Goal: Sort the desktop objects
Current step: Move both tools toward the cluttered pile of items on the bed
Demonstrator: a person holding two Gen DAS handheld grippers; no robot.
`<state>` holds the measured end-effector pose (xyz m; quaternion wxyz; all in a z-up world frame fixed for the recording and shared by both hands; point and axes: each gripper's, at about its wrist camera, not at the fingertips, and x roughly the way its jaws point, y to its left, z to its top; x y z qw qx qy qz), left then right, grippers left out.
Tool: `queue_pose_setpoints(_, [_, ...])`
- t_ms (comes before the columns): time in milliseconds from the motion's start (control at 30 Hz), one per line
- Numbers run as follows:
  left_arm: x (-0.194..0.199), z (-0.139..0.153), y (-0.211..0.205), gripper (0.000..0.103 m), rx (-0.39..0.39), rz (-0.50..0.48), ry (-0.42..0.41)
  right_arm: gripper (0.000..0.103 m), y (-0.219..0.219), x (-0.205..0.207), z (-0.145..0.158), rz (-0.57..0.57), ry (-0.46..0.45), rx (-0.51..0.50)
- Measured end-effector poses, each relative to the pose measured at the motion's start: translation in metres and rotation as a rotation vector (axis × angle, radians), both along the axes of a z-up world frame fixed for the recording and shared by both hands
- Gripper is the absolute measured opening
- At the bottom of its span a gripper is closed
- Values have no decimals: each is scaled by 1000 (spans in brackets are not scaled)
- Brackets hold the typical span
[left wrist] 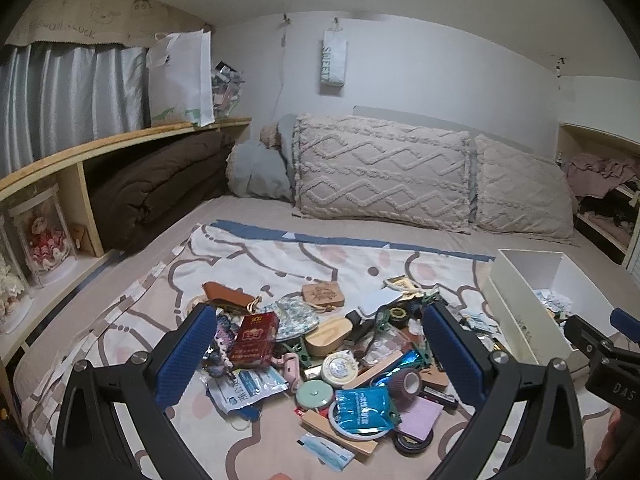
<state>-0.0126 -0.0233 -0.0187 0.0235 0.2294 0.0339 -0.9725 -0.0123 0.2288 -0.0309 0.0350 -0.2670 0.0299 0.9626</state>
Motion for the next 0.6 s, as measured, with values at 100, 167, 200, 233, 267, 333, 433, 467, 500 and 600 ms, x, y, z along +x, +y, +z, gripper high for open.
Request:
queue_pose_setpoints(100, [-5, -5, -2, 103, -5, 12, -19, 103, -1, -6, -7, 1, -25, -3])
queue_pose_setpoints(167, [-8, -9, -4, 103, -9, 19, -28, 103, -1, -12, -14, -1, -49, -4])
queue_pose_setpoints(200, [-9, -11, -4, 103, -12, 22, -32, 103, 0, -14, -17, -3, -60, -7])
queue_pose_setpoints(233, [-11, -14, -4, 103, -14, 24, -38, 103, 0, -16, -19, -4, -68, -10])
queue_pose_setpoints(267, [-12, -17, -5, 103, -18, 27, -45, 103, 0, -18, -22, -5, -76, -16])
queue_pose_setpoints(333, [-16, -22, -6, 103, -29, 33, -59, 103, 1, -23, -27, -6, -90, -27])
queue_pose_setpoints(433, [-20, -29, -9, 103, -47, 51, -74, 103, 1, -28, -36, 0, -103, -47])
queue_pose_setpoints(467, [-21, -30, -12, 103, -49, 60, -79, 103, 1, -29, -38, 1, -105, -56])
queue_pose_setpoints(500, [-22, -32, -15, 103, -47, 69, -83, 103, 0, -31, -40, 5, -105, -67])
queue_pose_setpoints(600, [-24, -36, -27, 103, -37, 101, -92, 103, 0, -32, -45, 7, -88, -101])
